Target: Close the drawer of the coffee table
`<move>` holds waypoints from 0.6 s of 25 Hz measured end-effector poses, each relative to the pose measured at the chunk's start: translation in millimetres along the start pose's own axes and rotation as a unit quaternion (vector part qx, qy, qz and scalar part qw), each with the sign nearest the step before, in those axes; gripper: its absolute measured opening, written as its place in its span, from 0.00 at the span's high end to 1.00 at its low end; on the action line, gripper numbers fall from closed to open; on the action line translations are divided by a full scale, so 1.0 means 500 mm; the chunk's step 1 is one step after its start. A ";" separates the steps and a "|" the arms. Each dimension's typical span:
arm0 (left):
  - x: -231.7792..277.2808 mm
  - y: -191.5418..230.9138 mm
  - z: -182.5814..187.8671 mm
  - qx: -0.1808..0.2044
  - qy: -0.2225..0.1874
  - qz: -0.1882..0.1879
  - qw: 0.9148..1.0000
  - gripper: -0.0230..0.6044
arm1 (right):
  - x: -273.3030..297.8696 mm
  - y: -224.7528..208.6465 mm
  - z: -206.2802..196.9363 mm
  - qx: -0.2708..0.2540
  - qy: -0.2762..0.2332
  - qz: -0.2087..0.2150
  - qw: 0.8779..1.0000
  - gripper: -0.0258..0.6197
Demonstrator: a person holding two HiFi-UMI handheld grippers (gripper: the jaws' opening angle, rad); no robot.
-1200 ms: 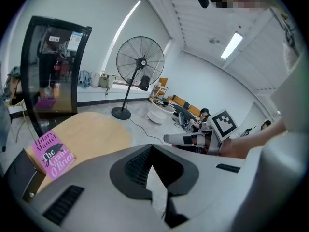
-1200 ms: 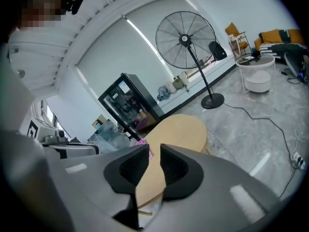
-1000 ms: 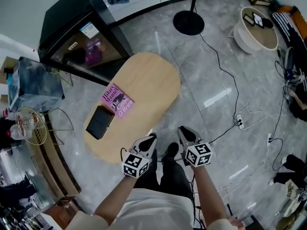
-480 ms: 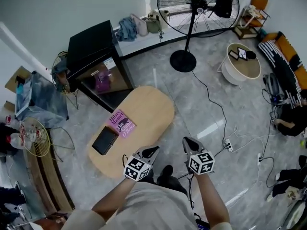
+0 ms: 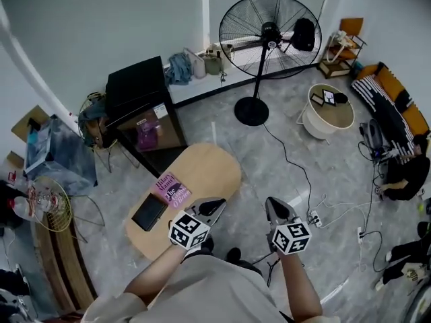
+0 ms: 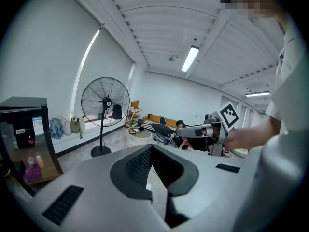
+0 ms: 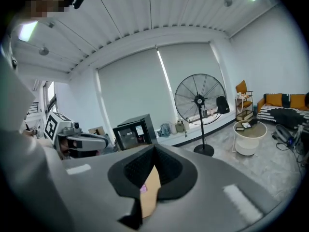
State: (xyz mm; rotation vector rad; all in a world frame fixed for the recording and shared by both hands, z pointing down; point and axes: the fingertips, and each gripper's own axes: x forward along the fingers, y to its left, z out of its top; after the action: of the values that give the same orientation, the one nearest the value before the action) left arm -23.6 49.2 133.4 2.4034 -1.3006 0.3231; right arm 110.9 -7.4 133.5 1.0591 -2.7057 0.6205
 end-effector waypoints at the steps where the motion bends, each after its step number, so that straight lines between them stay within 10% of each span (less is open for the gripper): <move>1: -0.002 -0.001 0.020 0.003 -0.011 0.000 1.000 0.95 | -0.011 -0.002 0.019 -0.005 -0.008 -0.004 1.000 0.94; 15: -0.053 -0.013 0.130 0.024 -0.073 0.020 0.997 0.95 | -0.096 0.023 0.145 -0.066 -0.072 -0.002 0.995 0.94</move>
State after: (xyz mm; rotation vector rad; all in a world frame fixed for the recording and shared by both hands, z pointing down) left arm -31.2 43.6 63.4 2.4844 -1.4216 0.1940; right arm 138.0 -2.5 50.1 1.1160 -2.8187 0.3723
